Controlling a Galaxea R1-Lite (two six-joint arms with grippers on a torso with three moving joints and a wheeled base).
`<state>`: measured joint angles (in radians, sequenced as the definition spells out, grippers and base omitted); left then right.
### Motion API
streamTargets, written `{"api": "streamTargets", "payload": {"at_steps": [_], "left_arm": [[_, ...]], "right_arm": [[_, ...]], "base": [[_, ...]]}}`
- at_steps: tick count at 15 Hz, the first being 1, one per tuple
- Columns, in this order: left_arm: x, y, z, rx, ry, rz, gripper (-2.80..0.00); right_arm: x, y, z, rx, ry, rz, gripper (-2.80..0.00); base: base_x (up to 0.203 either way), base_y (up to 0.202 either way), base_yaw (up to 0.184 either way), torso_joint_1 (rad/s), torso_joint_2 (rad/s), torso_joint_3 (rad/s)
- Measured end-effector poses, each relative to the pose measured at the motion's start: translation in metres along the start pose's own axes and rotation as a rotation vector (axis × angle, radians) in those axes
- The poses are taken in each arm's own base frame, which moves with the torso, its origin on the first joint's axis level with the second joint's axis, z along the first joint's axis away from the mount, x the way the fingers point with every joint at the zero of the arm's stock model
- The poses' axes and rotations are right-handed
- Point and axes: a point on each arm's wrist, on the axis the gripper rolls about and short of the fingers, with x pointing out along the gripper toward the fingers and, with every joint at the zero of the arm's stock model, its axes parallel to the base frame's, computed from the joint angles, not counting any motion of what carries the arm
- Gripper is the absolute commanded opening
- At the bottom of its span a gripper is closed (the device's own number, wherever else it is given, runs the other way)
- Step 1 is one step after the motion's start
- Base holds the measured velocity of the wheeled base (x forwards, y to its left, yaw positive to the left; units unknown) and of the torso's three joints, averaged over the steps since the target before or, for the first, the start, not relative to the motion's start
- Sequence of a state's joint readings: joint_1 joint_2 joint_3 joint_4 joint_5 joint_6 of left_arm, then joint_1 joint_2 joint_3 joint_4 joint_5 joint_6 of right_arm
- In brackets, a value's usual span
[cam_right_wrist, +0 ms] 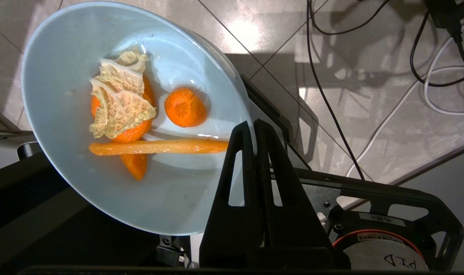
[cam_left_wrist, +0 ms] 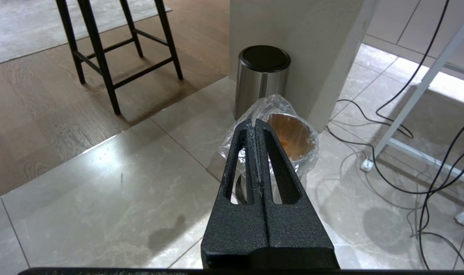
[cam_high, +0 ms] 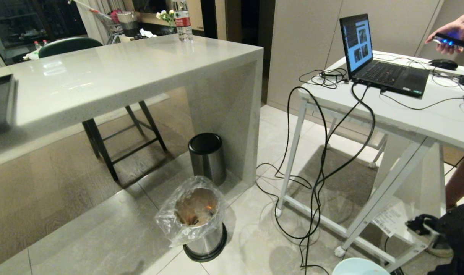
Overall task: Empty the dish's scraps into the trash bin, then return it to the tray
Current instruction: Move the bowl over the trash can
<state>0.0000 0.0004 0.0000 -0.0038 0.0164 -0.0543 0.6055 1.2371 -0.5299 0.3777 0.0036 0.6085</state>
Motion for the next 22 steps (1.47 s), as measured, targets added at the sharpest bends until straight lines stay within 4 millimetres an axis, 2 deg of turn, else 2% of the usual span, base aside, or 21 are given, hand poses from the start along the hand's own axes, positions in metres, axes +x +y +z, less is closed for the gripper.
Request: {"api": "streamTargets", "payload": {"at_steps": [13,22], "left_arm": [[0.0,0.0,0.0,-0.001,0.0,0.0,-2.8],[0.0,0.0,0.0,-0.002,0.0,0.0,-2.8]], "right_arm": [[-0.002,-0.0003,-0.0005,0.003,-0.012,0.01,-2.8],[0.0021,0.0012,0.0017,0.003,0.001,0.0,-2.8]], "base": [[0.0,0.0,0.0,0.0,0.0,0.0],[0.0,0.0,0.0,0.003,0.0,-0.169]]}}
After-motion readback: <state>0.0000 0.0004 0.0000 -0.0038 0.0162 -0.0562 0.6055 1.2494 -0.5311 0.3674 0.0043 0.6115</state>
